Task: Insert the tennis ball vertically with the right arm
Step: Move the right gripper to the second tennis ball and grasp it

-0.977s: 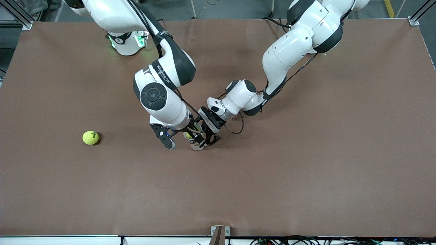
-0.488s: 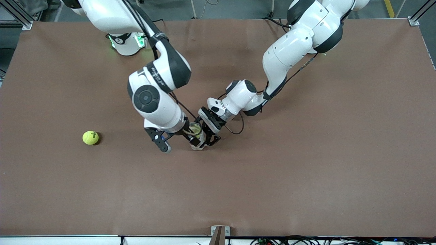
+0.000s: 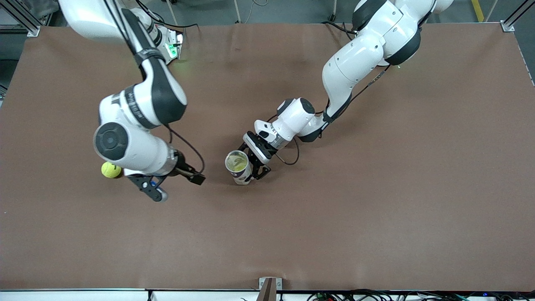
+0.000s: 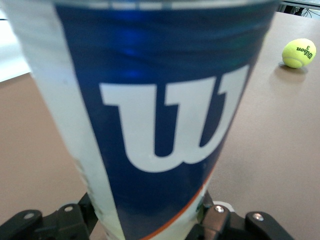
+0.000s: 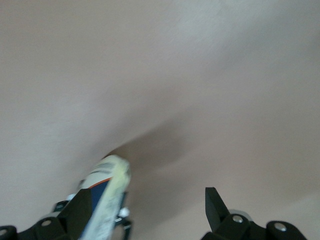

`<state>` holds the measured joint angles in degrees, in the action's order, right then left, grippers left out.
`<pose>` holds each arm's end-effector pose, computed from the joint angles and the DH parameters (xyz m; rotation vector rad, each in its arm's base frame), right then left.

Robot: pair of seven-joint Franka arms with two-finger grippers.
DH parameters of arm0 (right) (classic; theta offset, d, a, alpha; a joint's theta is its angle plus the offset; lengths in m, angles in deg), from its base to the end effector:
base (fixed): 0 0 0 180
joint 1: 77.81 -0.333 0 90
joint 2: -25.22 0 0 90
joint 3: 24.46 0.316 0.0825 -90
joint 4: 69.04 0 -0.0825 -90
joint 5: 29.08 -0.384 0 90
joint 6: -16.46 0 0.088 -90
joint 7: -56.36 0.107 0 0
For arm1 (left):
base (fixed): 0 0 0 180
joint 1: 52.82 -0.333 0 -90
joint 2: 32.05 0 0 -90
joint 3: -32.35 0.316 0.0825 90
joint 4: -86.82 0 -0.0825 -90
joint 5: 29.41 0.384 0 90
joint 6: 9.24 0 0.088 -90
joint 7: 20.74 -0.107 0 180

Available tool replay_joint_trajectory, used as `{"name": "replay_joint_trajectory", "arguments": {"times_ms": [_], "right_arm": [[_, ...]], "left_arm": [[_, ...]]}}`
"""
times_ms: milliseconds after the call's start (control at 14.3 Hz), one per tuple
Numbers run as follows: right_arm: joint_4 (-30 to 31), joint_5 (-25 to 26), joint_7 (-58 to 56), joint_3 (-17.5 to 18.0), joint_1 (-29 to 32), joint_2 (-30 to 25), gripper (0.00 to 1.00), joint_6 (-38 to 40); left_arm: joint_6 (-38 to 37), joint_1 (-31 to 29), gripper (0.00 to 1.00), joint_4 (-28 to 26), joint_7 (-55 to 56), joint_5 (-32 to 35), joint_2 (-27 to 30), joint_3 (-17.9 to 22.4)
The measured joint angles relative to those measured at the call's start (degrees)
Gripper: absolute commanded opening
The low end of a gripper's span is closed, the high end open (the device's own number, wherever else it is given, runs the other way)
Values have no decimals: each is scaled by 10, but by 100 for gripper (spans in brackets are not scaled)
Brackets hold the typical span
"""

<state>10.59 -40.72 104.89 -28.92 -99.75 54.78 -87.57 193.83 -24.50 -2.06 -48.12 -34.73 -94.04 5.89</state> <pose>0.6556 0.2342 0.4062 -2.9168 0.8889 0.2428 0.5021 -0.5254 0.1612 2.1784 -1.0346 1.1427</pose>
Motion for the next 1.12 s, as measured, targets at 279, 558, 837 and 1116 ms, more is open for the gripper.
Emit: {"name": "replay_joint_trajectory", "arguments": {"times_ms": [279,558,837,1116], "right_arm": [[80,80,-136,-1,50,-39,100,-8],[193,99,-280,-3,120,-76,100,-109],[354,99,-430,-4,200,-104,100,-290],[409,99,-516,-3,256,-107,100,-364]], "left_arm": [[0,0,77,0,0,0,0,0],[0,0,80,0,0,0,0,0],[0,0,80,1,0,0,0,0],[0,0,80,1,0,0,0,0]]}}
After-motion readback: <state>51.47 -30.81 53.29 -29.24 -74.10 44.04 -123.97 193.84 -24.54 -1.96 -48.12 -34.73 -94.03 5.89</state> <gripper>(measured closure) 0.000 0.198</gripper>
